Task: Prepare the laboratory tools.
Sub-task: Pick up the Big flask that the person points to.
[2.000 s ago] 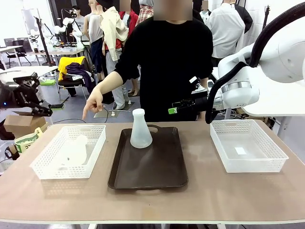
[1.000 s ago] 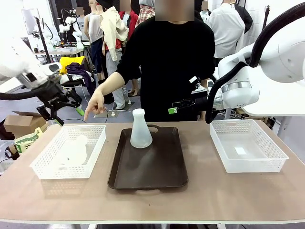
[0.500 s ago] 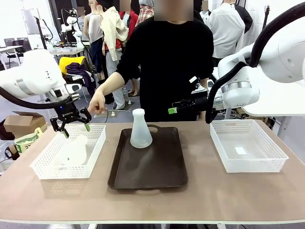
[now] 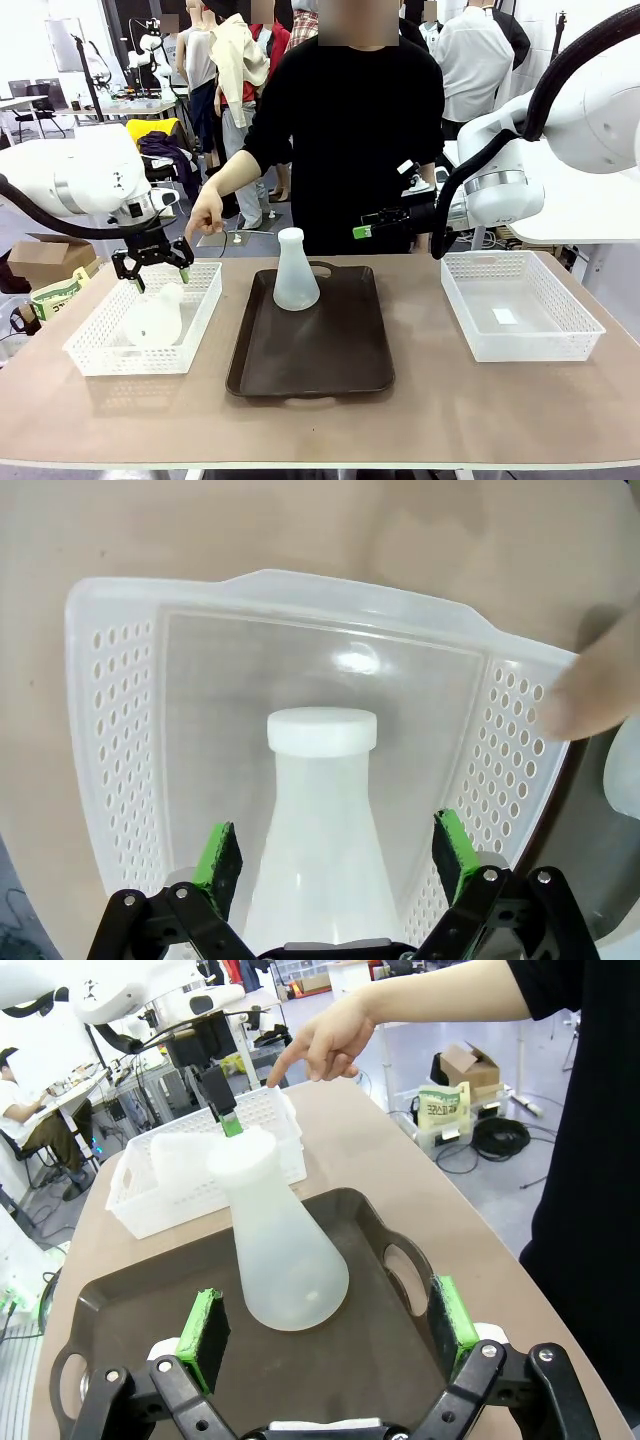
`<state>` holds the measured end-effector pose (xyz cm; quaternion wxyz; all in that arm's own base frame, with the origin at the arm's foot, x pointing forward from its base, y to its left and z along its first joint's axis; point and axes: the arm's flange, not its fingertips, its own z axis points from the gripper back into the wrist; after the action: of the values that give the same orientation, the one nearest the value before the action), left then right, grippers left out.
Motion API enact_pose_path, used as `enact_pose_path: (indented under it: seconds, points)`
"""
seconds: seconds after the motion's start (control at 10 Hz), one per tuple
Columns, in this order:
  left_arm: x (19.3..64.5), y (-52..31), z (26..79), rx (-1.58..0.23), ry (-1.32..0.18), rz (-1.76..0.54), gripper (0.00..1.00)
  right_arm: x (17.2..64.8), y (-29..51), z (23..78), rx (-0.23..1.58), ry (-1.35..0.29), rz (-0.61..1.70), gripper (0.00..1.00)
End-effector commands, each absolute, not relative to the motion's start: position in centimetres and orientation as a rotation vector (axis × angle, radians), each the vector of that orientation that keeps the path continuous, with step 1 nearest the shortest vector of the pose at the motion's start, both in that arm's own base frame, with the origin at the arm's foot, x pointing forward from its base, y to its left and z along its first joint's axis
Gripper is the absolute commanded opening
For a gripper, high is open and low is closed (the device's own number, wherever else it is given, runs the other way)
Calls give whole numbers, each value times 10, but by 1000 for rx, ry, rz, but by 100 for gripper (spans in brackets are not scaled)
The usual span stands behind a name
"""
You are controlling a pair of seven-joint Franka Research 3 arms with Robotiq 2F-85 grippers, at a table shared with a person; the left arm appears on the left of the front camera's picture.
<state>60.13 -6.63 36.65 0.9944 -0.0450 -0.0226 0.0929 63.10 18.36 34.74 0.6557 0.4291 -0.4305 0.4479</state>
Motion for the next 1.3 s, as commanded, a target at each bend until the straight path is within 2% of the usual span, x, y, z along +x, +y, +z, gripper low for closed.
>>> enact_pose_path:
  seconds: [0.0,0.2,1.0,1.1,1.2]
  points:
    - [604,-66,361,-121,-60,101,100,630,183,347,969,-968,1023,100]
    - [604,-67,351,-115,-81,59,100,630,183,347,969,-968,1023,100]
    - [610,-69,328,-33,-74,127,98,630,183,347,969,-968,1023,100]
    - [612,-71,327,-22,-76,132,86,630,183,347,969,-968,1023,100]
    - [612,-72,328,-14,-70,139,68,630,183,347,969,-968,1023,100]
